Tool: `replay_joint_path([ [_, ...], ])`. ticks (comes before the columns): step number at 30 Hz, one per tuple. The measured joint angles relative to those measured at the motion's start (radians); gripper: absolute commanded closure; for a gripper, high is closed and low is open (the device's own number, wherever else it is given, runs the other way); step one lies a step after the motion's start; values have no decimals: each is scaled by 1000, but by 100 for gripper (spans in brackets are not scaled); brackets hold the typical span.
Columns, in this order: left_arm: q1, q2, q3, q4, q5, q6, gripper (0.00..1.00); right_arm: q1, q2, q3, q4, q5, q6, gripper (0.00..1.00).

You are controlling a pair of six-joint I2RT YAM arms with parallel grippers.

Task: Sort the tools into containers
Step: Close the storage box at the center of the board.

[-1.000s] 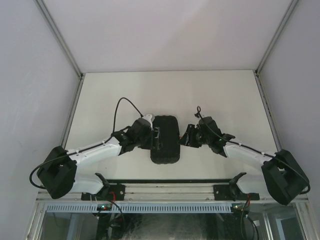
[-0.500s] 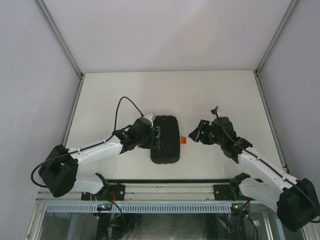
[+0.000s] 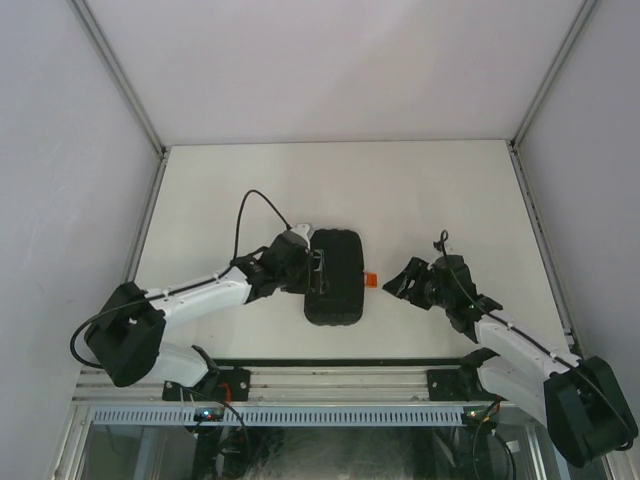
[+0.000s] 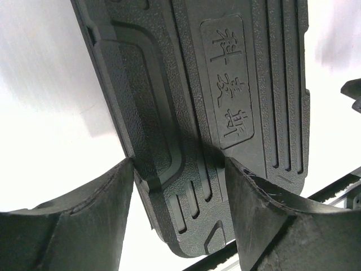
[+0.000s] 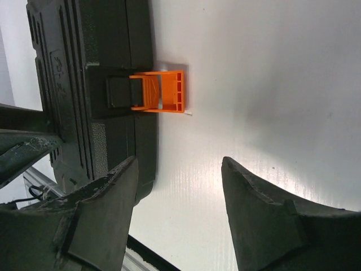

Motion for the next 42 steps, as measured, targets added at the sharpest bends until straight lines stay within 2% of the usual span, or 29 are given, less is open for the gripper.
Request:
replay_joint_path([
  [10,2,29,1,58,11,-7,36,-1,34,-110,206,22,156,35],
  [20,2,54,13,85,19,-9,37,-5,177,-119,352,13,260,35],
  [26,2,54,13,85,18,-16,38,13,216,-159,460,23,418,36],
  [30,2,54,13,85,18,-21,38,93,177,-198,478,102,531,39],
  [35,2,53,13,85,17,-24,38,230,75,-238,430,290,711,40],
  [42,2,53,13,84,18,-24,38,270,31,-241,396,451,887,37],
])
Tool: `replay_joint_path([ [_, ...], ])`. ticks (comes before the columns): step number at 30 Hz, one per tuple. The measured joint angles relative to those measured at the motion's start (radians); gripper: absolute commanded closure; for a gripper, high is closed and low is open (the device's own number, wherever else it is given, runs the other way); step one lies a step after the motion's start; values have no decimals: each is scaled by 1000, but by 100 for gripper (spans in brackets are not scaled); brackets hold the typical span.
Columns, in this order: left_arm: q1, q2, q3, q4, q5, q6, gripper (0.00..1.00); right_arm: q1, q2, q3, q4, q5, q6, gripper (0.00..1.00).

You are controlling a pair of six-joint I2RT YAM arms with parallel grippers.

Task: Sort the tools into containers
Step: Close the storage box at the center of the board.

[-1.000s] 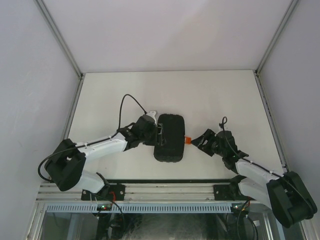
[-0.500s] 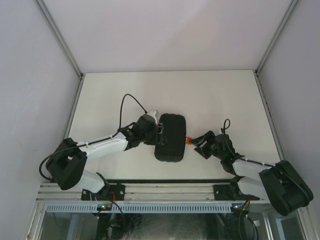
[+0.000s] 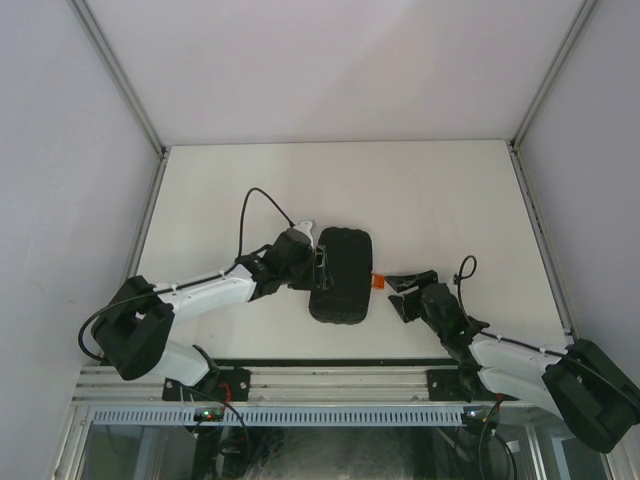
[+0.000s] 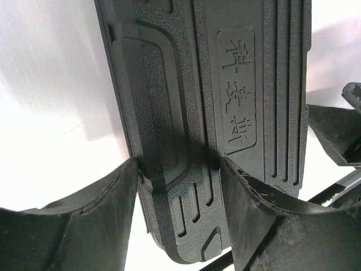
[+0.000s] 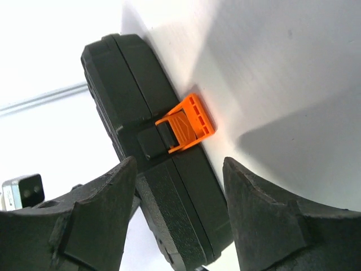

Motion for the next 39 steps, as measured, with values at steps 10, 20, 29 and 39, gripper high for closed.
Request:
replay_joint_path([
  [10,0,0,0,0,0,0,39,19,95,0,40,42,112,36],
  [20,0,0,0,0,0,0,39,-40,148,41,43,48,35,34],
  [29,0,2,1,1,0,0,39,-284,227,81,130,-244,-293,29],
  [39,0,2,1,2,0,0,40,-349,396,146,255,-583,-513,1],
])
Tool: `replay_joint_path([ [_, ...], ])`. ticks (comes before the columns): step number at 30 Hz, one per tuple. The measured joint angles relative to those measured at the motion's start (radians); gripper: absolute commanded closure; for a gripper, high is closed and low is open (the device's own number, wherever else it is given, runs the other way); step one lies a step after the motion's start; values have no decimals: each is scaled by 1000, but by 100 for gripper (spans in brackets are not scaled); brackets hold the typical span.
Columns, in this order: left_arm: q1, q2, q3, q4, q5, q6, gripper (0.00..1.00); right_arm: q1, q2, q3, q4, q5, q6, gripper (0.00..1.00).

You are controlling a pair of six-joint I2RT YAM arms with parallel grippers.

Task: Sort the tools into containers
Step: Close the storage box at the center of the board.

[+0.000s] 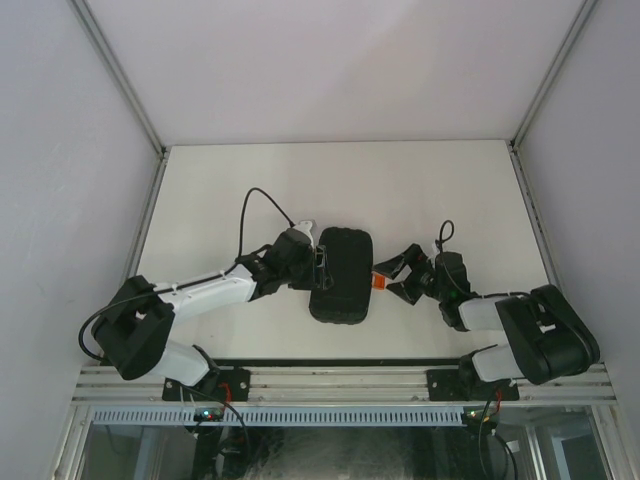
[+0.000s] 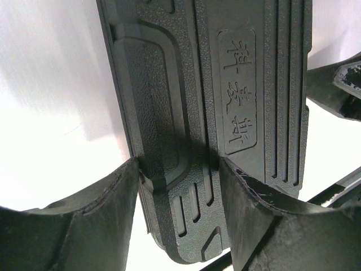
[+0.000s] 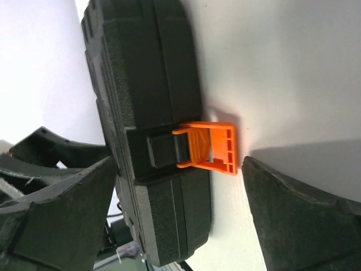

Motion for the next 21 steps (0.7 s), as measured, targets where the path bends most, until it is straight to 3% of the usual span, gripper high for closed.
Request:
replay_joint_path([
  [12,0,0,0,0,0,0,40,-5,69,9,111,-98,-61,0],
  [21,0,5,7,-6,0,0,41,-3,-36,26,-45,-24,-173,0],
])
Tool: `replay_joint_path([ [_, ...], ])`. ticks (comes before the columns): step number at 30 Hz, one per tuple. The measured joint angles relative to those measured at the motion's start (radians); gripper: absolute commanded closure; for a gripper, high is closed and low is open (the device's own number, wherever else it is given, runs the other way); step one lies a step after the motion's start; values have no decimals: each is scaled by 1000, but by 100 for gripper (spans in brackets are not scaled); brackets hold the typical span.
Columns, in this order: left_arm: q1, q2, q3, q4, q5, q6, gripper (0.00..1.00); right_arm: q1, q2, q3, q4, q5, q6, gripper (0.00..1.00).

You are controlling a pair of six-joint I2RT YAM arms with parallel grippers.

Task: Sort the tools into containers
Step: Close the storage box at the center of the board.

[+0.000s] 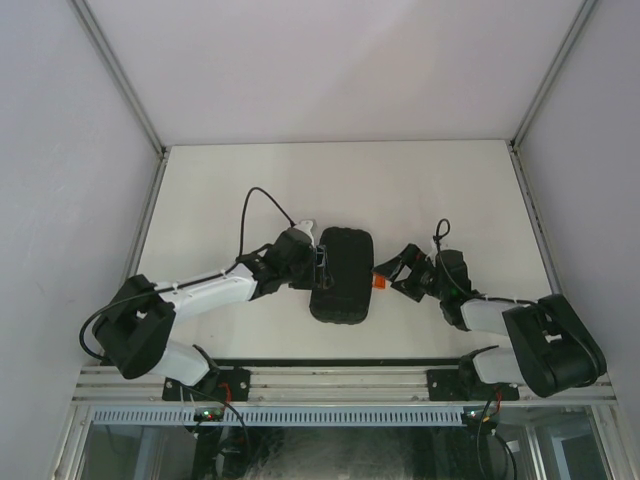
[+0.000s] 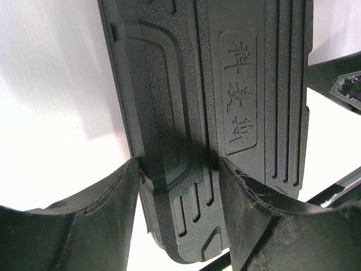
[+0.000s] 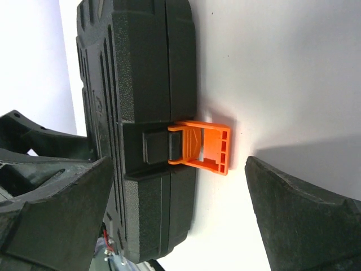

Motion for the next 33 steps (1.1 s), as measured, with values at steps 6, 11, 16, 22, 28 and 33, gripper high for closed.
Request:
replay_joint_path([
  [6,0,3,2,0,1,0,41,0,-14,17,-51,1,-52,4],
  [11,0,7,6,-1,3,0,41,-1,46,27,9,-50,-47,7],
  [16,0,9,10,-3,4,0,41,-5,113,32,90,-103,-24,11],
  [22,0,8,10,-9,3,-2,41,-9,150,31,141,-114,-4,24],
  [28,0,8,10,-9,2,-3,42,0,125,30,97,-85,-5,30],
  [33,0,8,10,-9,2,-4,42,5,35,26,32,-58,-5,34],
])
